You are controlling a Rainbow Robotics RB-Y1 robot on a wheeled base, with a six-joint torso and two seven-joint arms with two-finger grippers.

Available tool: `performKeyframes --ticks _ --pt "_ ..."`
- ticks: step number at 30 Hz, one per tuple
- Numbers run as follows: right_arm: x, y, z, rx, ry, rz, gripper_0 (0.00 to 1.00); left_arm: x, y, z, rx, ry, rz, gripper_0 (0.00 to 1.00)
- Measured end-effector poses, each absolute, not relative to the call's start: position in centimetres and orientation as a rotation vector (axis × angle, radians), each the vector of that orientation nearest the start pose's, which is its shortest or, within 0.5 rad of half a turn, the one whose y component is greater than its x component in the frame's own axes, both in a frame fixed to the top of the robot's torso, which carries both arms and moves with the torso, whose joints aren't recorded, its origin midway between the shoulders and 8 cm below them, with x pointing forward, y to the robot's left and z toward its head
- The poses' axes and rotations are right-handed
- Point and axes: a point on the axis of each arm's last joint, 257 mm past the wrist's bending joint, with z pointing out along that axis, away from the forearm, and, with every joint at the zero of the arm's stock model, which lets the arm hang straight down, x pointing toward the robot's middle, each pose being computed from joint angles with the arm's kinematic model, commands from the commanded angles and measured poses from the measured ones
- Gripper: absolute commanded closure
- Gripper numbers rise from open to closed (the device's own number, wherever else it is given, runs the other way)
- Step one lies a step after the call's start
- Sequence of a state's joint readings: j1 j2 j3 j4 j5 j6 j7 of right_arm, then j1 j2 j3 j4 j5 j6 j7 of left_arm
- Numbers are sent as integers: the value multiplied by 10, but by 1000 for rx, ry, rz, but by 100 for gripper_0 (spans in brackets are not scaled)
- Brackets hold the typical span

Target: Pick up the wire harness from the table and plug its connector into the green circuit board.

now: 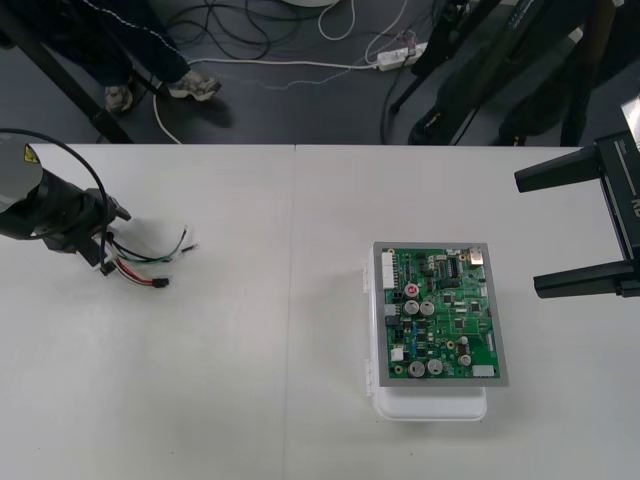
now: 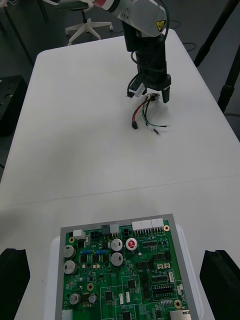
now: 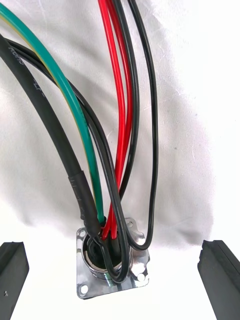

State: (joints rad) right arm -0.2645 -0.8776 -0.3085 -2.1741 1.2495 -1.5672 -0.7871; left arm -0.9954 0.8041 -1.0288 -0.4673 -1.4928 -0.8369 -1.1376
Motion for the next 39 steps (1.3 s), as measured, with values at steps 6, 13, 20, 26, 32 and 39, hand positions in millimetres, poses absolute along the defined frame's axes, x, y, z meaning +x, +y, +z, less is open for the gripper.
performKeyframes --ticks 6,13,20,26,32,39 --pt "311 -155 -32 -1581 1531 638 0 574 409 -318 -3088 -1095 -678 0" --pt "311 -155 -32 -1581 1531 638 0 572 406 -324 -3091 -1072 -660 5" --pt "311 -155 -32 -1581 1531 638 0 570 406 -328 -3086 -1060 -656 7" --pt "311 -155 -32 -1581 1531 638 0 572 406 -328 -3083 -1060 -671 15" --pt "311 -155 -32 -1581 1531 638 0 574 406 -327 -3083 -1065 -689 41" --pt "311 -155 -32 -1581 1531 638 0 576 406 -326 -3081 -1069 -704 71"
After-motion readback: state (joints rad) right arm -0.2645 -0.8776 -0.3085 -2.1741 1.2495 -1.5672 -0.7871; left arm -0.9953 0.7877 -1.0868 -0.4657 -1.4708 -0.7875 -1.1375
